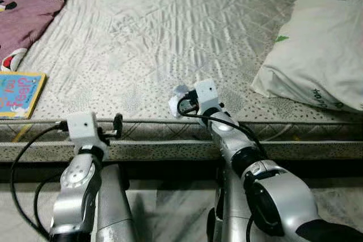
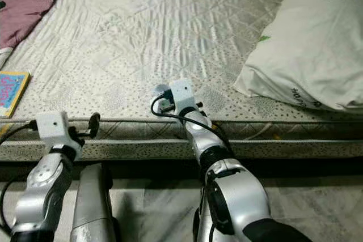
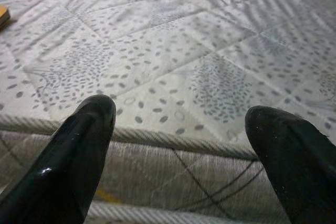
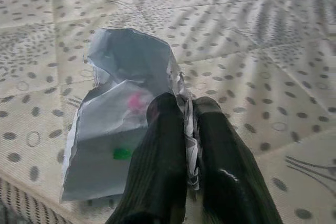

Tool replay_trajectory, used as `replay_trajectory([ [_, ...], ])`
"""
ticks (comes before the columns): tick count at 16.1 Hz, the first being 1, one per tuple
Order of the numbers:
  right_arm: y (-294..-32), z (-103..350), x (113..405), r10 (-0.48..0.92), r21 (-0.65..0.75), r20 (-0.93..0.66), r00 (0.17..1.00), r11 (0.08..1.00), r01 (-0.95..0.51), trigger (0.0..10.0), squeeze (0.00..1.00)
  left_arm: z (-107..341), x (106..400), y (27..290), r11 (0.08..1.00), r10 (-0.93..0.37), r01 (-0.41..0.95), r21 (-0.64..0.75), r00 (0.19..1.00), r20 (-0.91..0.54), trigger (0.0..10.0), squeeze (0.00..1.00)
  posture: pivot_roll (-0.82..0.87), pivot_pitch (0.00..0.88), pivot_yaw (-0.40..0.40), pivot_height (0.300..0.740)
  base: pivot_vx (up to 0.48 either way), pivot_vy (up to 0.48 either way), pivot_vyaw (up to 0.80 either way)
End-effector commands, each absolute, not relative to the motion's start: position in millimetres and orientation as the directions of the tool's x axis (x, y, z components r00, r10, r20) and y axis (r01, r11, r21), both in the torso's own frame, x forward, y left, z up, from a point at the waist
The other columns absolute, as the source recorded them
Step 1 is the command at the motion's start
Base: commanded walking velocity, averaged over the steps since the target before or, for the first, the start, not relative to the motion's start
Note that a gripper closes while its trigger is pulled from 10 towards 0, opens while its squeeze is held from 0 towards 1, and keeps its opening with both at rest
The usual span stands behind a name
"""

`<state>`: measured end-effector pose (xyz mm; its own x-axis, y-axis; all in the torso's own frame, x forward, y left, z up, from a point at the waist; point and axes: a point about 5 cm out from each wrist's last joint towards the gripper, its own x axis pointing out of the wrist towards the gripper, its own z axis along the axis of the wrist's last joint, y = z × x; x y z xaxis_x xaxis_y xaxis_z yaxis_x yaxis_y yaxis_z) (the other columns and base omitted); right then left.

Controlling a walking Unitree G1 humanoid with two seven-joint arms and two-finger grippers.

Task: Clean up the room

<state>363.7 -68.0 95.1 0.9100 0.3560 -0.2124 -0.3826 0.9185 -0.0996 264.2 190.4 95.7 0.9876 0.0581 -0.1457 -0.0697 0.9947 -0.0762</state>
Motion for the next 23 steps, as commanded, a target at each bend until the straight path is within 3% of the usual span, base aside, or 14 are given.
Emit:
replay_trajectory([
  [1,-68,101,368,0.345,-0.1,-0.201,0.917,0.924,-0.369,0.0,0.0,95,267,193,0.995,0.072,-0.082,-0.062,0.987,-0.143,10.0,0.0,0.05,0.0,-0.014,0.477,0.0,0.0,0.0],
  [4,-74,106,372,0.328,-0.083,-0.185,0.926,0.934,-0.347,0.0,0.0,100,277,192,0.995,0.071,-0.079,-0.068,0.991,-0.117,10.0,0.0,0.03,0.0,-0.011,0.477,0.0,0.0,0.0],
  [12,-142,125,379,0.141,0.048,-0.073,0.987,0.989,-0.138,0.0,0.0,132,306,198,0.987,0.137,-0.131,-0.095,0.989,0.059,10.0,0.0,-0.05,0.0,0.02,0.477,0.0,0.0,0.0],
  [13,-152,124,376,0.094,0.064,-0.075,0.993,0.994,-0.089,10.0,0.0,133,307,198,0.986,0.146,-0.14,-0.095,0.987,0.067,10.0,0.0,-0.06,0.0,0.028,0.477,0.0,0.0,0.0],
  [15,-165,127,366,0.02,0.037,-0.018,1.0,0.999,-0.019,10.0,0.0,134,304,196,0.989,0.14,-0.135,-0.058,0.987,0.083,10.0,0.0,-0.07,0.0,0.039,0.477,0.0,0.0,0.0],
  [17,-175,133,332,0.054,-0.007,0.121,0.991,0.999,-0.054,10.0,0.0,135,291,194,0.995,0.09,-0.085,-0.046,0.989,0.117,10.0,0.0,-0.09,0.0,0.034,0.477,0.0,0.0,0.0],
  [20,-186,134,311,0.083,-0.084,0.129,0.988,0.994,-0.072,10.0,0.0,132,282,192,0.995,0.089,-0.084,-0.046,0.99,0.112,10.0,0.0,-0.1,0.0,0.028,0.477,0.0,0.0,0.0],
  [23,-197,127,288,0.055,-0.026,0.057,0.997,0.998,-0.053,10.0,0.0,126,267,180,0.999,0.044,-0.042,-0.026,0.995,0.085,10.0,0.0,-0.1,0.0,0.013,0.477,0.0,0.0,0.0],
])
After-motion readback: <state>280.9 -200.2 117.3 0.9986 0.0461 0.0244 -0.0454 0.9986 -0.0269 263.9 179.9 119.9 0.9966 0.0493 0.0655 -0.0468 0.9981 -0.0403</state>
